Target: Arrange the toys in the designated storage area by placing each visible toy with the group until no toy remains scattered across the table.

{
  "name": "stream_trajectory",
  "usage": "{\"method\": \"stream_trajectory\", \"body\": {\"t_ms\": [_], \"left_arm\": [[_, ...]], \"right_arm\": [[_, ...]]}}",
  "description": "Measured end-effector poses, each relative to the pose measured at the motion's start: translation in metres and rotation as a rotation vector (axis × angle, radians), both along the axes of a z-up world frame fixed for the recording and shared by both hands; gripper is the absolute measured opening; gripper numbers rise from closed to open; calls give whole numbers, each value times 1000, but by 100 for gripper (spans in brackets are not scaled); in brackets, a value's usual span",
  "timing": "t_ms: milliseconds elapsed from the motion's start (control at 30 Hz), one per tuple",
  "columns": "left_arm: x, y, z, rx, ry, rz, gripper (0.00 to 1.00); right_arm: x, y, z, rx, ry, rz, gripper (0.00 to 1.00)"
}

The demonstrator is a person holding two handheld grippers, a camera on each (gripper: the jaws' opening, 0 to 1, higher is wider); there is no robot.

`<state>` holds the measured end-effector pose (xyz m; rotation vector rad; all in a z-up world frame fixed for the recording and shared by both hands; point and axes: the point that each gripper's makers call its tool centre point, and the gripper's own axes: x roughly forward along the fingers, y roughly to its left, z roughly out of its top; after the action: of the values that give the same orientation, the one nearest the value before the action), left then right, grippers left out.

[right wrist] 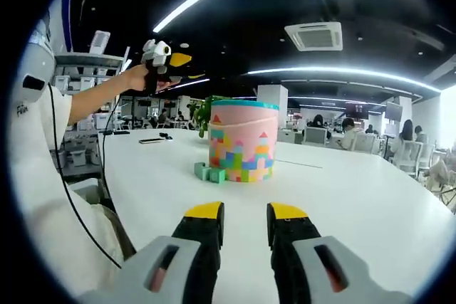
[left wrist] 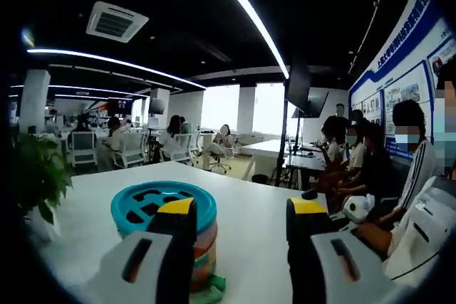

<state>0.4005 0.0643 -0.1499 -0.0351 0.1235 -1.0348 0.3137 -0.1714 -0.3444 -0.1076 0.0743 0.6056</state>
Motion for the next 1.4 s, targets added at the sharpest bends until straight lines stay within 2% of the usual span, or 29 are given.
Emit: {"method": "stream_trajectory", "body": {"t_ms": [33, 67, 100, 167, 233, 267, 367, 467, 567, 600, 667, 700, 733, 767, 833, 900, 967, 1033, 1167, 1233, 1300, 1333, 1400], "left_arm": [[-5, 1, -2, 11, -5, 17, 52], [-11, 4, -7, 59, -35, 22, 55], [-17, 7, -11, 79, -30, 30, 57], [-30, 10, -20, 123, -42, 7, 60], [-41, 15, -25, 104, -49, 16, 51], [-44, 16, -27, 104, -50, 19, 49], [-57, 19, -33, 81, -44, 23, 58], [-66, 19, -40, 82, -34, 29, 55], [-73, 15, -44, 85, -33, 28, 57], [-73, 16, -43, 79, -41, 48, 57], [-71, 23, -44, 113, -104, 109, 56], [-68, 27, -45, 93, -117, 153, 56], [-65, 29, -45, 42, -105, 187, 55], [-64, 27, -49, 29, -91, 182, 54], [-66, 21, -59, 26, -49, 109, 54], [-63, 24, -58, -10, -48, 124, 54], [-62, 27, -66, 2, -61, 127, 53], [-58, 33, -79, 19, -36, 142, 53], [-48, 42, -86, -12, -25, 185, 53], [-46, 40, -90, -1, -18, 187, 53], [-45, 37, -98, 40, -20, 182, 53], [-43, 37, -106, 74, -12, 198, 53], [-39, 35, -117, 98, -18, 207, 53]], "right_arm": [[0, -1, 0, 1, 1, -3, 24], [0, -2, 2, 7, -7, -7, 24], [-1, -3, 5, 14, -13, -5, 24], [-5, -2, 10, 23, -29, 5, 24], [-8, -1, 15, 26, -45, 17, 25], [-9, -1, 17, 27, -47, 20, 25], [-11, 1, 19, 17, -48, 28, 25], [-13, 2, 26, 0, -57, 30, 25], [-12, 3, 34, -15, -73, 30, 26], [-12, 4, 36, -18, -80, 29, 26], [-12, 5, 40, -10, -94, 27, 27], [-11, 6, 41, -7, -93, 26, 27], [-12, 8, 40, -7, -93, 26, 27], [-14, 11, 39, -16, -93, 38, 28], [-16, 13, 38, -25, -92, 51, 28], [-17, 13, 36, -30, -89, 54, 28], [-19, 9, 33, -24, -86, 48, 28], [-18, 5, 31, -24, -84, 40, 28], [-15, 0, 26, -23, -75, 21, 27], [-14, 0, 26, -18, -75, 21, 27], [-14, 1, 27, -21, -77, 24, 27], [-15, 1, 28, -23, -80, 26, 27], [-15, 2, 30, -20, -85, 29, 27]]}}
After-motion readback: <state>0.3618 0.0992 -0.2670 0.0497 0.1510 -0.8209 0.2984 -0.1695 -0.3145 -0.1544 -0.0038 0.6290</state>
